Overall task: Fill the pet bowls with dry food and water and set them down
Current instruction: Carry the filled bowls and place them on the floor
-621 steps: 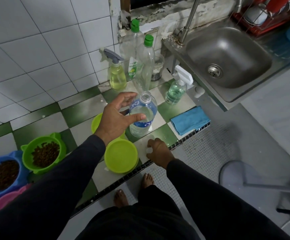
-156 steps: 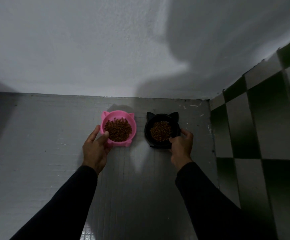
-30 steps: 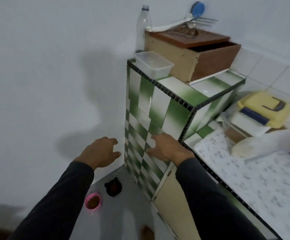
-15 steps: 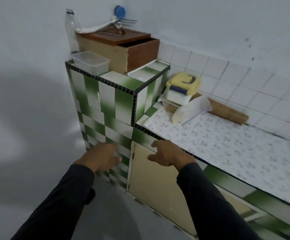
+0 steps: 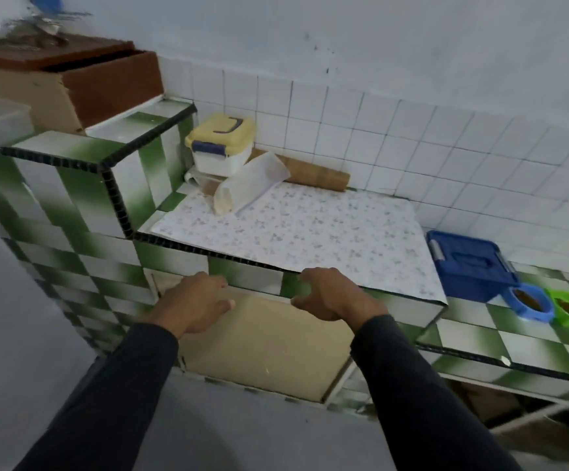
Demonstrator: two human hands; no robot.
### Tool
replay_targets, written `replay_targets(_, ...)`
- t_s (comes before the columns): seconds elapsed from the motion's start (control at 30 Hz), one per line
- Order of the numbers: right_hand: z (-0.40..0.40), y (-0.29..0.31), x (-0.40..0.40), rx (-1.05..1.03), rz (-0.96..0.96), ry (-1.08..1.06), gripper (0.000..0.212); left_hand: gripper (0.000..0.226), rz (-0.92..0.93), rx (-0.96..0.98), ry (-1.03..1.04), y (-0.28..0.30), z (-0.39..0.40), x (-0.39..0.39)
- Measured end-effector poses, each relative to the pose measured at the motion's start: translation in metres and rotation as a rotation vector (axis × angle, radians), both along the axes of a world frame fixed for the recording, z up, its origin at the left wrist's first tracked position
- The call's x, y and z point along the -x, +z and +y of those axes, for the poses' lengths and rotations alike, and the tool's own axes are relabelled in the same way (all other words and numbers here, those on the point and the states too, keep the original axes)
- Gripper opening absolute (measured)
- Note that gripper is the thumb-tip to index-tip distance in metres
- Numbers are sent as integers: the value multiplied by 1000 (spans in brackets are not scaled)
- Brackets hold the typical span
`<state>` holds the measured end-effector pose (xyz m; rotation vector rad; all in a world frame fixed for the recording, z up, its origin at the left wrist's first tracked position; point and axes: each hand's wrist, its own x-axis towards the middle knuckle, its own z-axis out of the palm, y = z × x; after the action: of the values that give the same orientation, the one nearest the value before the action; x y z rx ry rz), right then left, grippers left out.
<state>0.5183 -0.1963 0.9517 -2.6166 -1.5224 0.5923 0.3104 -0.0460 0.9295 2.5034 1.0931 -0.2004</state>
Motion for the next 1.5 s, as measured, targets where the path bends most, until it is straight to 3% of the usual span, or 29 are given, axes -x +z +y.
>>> replay_targets(0.13,-70,-2,-52,-26,6,-112,61,57,-5,-45,-58,-4,-48,-61)
replay_targets(0.27,-133,-9,-103,-60,-1,-172,51,59,18,-79,-129,-7,-98,-123)
replay_targets(0.83,-376,-42,-269,-74,-32,-570,56,57,-19,-72,-498,-37,-288,-365)
replay_targets(1.13,-457,-60,-310,-30,25,-760,52,56,29,-111,-670,-50,-351,-456)
replay_targets(1.5,-510,-87,-415,48,46,-857,50,52,49,-79,-810,-70,-403,-598)
